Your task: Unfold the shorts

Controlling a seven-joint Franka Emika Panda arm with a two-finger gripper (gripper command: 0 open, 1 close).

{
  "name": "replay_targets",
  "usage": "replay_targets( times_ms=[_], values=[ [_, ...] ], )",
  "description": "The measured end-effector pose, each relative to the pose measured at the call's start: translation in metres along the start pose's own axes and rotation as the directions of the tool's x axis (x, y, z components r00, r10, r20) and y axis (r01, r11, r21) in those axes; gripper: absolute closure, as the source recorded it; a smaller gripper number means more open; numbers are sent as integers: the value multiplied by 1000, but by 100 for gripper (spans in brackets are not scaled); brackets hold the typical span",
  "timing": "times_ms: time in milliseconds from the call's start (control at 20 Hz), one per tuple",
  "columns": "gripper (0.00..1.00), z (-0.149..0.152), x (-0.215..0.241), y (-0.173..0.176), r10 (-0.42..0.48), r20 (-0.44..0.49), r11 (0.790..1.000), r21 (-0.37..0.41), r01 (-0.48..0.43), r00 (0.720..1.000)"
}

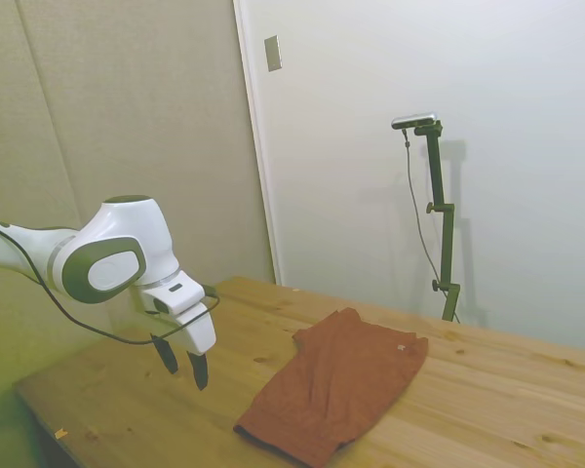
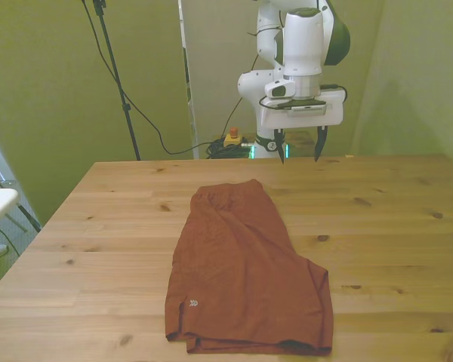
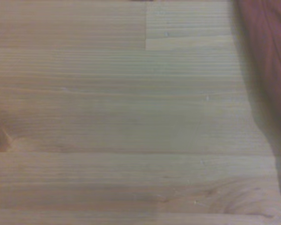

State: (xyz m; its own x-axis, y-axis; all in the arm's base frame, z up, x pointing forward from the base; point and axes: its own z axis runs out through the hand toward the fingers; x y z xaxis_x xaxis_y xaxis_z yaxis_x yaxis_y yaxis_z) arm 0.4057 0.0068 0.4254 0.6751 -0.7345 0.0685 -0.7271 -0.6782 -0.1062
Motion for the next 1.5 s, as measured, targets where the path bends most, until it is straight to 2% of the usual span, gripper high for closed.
replay_targets(
  times_ms=[200,350,550,750,950,1100,1250,1350,1500],
  values=[
    [0,-5,12,3,22,-13,1000,12,-22,1000],
    [0,-21,65,29,125,-10,992,30,-125,992],
    [0,-34,150,69,242,33,970,29,-243,970],
    [0,-7,236,111,366,136,928,13,-371,920],
    [0,36,290,114,398,207,917,-76,-391,893],
    [0,47,299,107,393,228,920,-106,-379,891],
    [0,46,281,112,365,270,931,-109,-348,891],
    [0,47,265,125,358,293,934,-108,-342,887],
    [0,47,254,155,375,302,927,-101,-362,876]
  ],
)
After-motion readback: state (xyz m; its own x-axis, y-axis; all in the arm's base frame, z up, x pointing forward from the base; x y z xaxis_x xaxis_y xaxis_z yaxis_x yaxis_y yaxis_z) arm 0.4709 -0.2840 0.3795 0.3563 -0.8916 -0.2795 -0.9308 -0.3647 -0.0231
